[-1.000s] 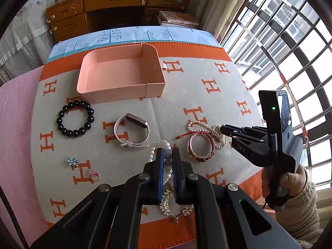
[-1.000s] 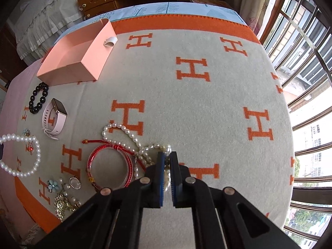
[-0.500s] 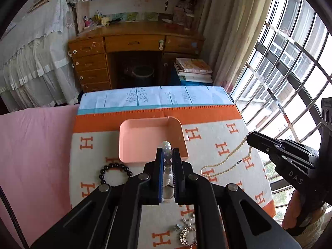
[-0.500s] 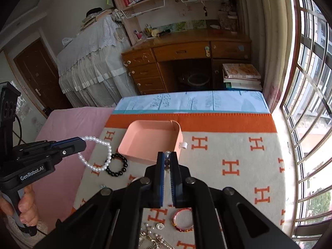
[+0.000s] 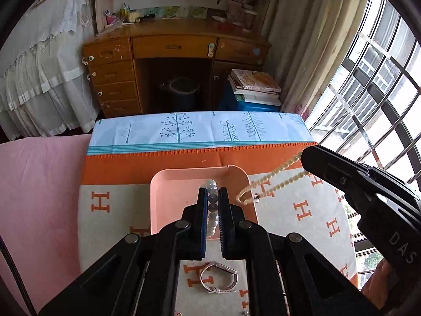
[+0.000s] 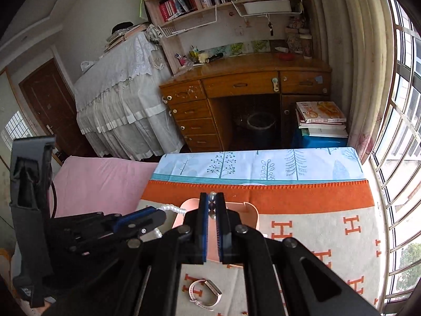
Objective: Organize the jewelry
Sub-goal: 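Carry both pearl pieces into the pink tray and open both tools, then move the right tool to the red string bracelet and grasp it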
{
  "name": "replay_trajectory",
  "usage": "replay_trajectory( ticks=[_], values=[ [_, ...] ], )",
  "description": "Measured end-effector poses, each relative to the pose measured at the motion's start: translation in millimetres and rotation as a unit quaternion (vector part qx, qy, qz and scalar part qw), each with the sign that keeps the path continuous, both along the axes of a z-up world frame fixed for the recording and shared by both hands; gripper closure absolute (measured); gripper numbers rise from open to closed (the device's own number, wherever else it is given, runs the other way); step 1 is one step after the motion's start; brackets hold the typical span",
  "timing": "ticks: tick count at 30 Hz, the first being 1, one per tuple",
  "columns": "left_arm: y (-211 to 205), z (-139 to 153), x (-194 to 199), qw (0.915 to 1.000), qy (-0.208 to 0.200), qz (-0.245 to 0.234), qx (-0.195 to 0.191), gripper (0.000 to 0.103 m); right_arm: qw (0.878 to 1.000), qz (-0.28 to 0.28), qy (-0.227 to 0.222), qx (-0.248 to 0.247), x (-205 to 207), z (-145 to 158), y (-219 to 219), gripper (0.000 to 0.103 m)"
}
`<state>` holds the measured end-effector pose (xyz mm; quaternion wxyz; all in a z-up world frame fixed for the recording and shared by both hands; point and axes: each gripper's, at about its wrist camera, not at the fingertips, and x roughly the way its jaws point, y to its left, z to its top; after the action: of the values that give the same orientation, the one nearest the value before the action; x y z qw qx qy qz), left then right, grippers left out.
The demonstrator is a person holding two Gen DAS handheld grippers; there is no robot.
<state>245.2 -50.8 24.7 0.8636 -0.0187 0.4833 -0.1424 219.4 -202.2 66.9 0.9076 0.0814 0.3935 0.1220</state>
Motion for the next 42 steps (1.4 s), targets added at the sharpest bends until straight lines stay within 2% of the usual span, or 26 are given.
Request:
replay_trajectory(
  ticks=[6, 12, 20, 23, 25, 28, 29, 34, 36, 40, 42],
  values=[
    [-6.6, -44.9, 18.1, 0.9992, 0.036, -0.001, -0.015, 0.098, 0.999, -0.005, 0.051, -0.012, 28.9, -46.1, 8.4, 0.098],
    [-17.1, -63.9, 24.5, 0.9985, 0.050, -0.011, -0.021, 0.097, 0.995, 0.002, 0.103, -0.012, 43.8, -85.9, 5.0, 0.096],
    [-34.1, -77.7, 33.9, 0.9976, 0.057, -0.022, -0.034, 0.097, 0.994, -0.029, 0.100, 0.014, 24.5, -94.1, -24.9, 0.093],
    [-44.9, -82.3, 36.3, 0.9987, 0.046, -0.018, -0.012, 0.097, 0.995, -0.040, 0.090, 0.015, 13.4, -92.2, -36.3, 0.093],
    [-51.9, -86.8, 39.4, 0.9991, 0.039, -0.012, 0.010, 0.089, 0.995, -0.046, 0.083, 0.013, 5.5, -90.8, -43.1, 0.093],
    [-57.2, -93.1, 43.3, 0.9989, 0.042, -0.005, 0.023, 0.044, 0.995, -0.055, 0.082, 0.020, -4.3, -91.0, -54.4, 0.093],
    [-57.1, -93.5, 42.6, 0.9990, 0.040, -0.004, 0.021, 0.041, 0.995, -0.056, 0.083, 0.025, -7.2, -91.0, -57.4, 0.093],
    [-52.1, -91.5, 32.3, 0.9990, 0.044, -0.005, 0.001, 0.041, 0.994, -0.056, 0.085, 0.029, -25.8, -91.7, -67.2, 0.093],
    [-48.3, -88.8, 22.3, 0.9993, 0.036, -0.003, 0.007, 0.040, 0.994, -0.054, 0.087, 0.032, -35.4, -91.9, -69.8, 0.093],
    [-37.8, -81.9, -2.0, 0.9995, 0.021, -0.002, 0.024, 0.031, 0.995, -0.045, 0.087, 0.033, -58.0, -91.8, -70.5, 0.093],
    [-31.0, -77.2, -15.5, 0.9996, 0.018, -0.002, 0.023, 0.031, 0.995, -0.039, 0.087, 0.024, -70.0, -91.5, -67.5, 0.093]
  ],
)
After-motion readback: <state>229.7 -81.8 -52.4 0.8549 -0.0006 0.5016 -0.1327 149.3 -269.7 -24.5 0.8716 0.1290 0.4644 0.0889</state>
